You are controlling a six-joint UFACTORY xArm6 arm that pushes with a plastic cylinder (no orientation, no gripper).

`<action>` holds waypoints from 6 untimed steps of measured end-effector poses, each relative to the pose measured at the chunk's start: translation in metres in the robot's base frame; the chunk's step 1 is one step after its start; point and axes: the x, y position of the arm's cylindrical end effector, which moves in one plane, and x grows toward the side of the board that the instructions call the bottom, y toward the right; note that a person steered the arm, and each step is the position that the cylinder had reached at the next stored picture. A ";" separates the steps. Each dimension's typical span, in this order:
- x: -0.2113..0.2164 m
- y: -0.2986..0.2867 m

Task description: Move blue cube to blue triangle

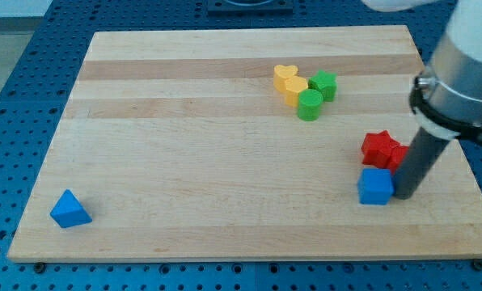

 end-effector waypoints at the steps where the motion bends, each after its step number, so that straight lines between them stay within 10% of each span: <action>1: 0.000 -0.028; 6: -0.016 -0.157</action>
